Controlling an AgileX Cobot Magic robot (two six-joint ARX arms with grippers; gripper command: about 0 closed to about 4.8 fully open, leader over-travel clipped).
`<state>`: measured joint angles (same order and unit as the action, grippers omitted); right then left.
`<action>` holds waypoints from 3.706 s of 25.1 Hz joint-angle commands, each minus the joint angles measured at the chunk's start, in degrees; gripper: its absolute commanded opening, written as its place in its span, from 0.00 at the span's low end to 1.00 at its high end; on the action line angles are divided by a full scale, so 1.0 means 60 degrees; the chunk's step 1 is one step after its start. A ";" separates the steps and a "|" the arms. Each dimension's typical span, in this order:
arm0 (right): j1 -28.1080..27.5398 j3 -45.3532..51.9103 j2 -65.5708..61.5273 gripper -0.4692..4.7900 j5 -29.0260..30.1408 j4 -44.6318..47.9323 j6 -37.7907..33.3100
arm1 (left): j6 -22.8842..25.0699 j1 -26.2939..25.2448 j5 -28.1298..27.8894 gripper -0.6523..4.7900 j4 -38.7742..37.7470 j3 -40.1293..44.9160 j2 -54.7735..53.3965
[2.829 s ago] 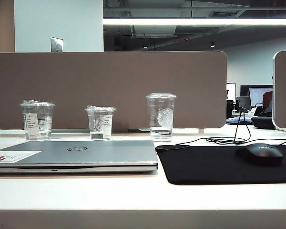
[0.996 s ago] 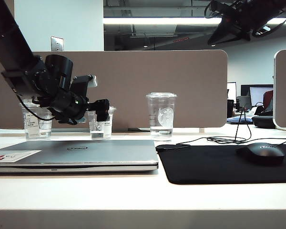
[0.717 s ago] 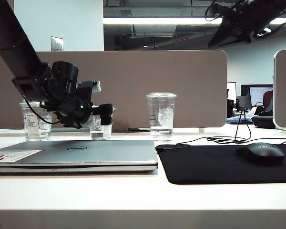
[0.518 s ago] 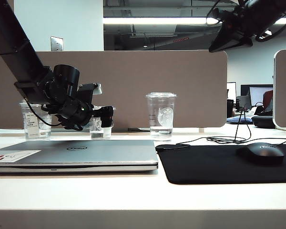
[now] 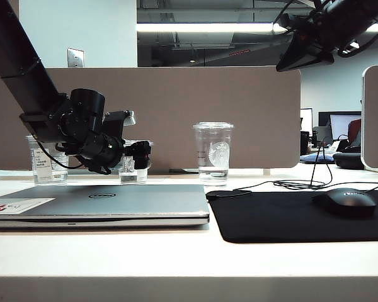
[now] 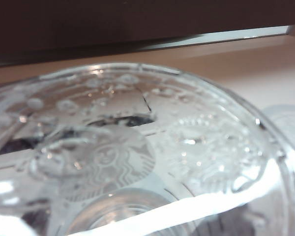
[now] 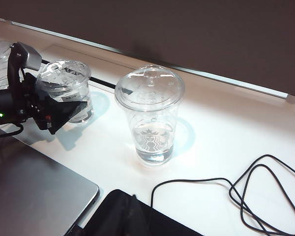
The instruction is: Pick up the coffee cup on the middle and place it on the right side of the laptop.
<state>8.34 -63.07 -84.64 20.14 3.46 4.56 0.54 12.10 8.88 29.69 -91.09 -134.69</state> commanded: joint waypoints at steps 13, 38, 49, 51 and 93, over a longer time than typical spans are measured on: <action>0.0000 -0.0069 0.0040 0.08 -0.0157 -0.0036 0.0288 | 0.0015 0.0018 0.0714 0.52 0.0135 -0.0033 0.0455; -0.0051 -0.1078 0.0433 0.08 -0.0215 0.0495 0.0281 | 0.0448 0.1348 0.4943 0.54 -0.5249 -0.0004 0.5380; -0.0838 -0.1071 0.1752 0.08 -0.0852 -0.0867 0.0284 | 0.0339 0.4000 0.3242 0.63 -0.1603 0.3570 0.5144; -0.0882 -0.1071 0.1858 0.08 -0.0911 -0.1024 0.0288 | 0.0095 0.4160 0.2987 0.63 -0.1162 0.3901 0.4932; -0.0867 -0.1064 0.2965 0.08 -0.1082 -0.1905 0.0521 | 0.0404 0.5078 -0.0809 1.00 -0.6779 0.4175 0.6725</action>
<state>3.05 -69.08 -67.90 13.67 -8.51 7.57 2.74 42.46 7.03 -9.78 -65.76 -96.99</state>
